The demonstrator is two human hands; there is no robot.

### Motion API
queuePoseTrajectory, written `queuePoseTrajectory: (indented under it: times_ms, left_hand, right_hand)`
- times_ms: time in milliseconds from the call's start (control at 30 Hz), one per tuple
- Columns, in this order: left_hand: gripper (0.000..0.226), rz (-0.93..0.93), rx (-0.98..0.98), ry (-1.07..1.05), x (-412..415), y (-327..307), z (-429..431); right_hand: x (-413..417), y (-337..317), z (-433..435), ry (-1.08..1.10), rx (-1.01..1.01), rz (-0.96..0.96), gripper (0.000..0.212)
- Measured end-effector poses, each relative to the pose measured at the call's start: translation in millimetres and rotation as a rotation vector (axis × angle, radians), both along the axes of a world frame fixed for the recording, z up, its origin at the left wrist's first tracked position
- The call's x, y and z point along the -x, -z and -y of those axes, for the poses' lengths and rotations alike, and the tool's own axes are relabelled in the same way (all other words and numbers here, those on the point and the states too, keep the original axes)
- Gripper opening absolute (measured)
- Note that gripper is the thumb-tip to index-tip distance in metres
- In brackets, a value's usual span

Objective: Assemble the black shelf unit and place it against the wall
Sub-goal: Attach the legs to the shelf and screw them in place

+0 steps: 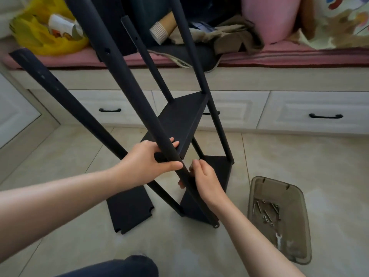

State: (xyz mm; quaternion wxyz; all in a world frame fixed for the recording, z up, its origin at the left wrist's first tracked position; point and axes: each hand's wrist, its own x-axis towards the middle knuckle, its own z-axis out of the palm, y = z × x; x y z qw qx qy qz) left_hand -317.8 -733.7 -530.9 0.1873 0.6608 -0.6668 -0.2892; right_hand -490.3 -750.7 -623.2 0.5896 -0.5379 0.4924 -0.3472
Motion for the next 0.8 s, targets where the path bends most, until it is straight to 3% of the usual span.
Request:
queuePoseTrajectory:
  times_ms: [100,233,467,567,700,800]
  left_hand:
    - [0.073,-0.085,-0.039,-0.032,-27,1,4]
    - [0.053,-0.206,-0.065,-0.108,-57,12,8]
    - [0.054,-0.405,-0.089,-0.327,-76,60,-3]
    - [0.061,-0.503,-0.101,-0.419,-81,85,-12]
    - [0.048,-0.634,-0.112,-0.465,-88,112,-27]
    - [0.056,-0.709,-0.131,-0.503,-92,132,-38]
  right_hand:
    - [-7,12,0,-0.045,-0.057,-0.014,0.035]
    - [-26,24,7,-0.014,-0.039,0.008,0.031]
    - [-45,45,22,0.107,0.198,-0.248,0.025]
    - [-47,53,26,0.060,0.239,-0.348,0.021]
    - [-54,65,25,-0.009,0.277,-0.485,0.020]
    - [-59,73,24,-0.065,0.295,-0.587,0.022]
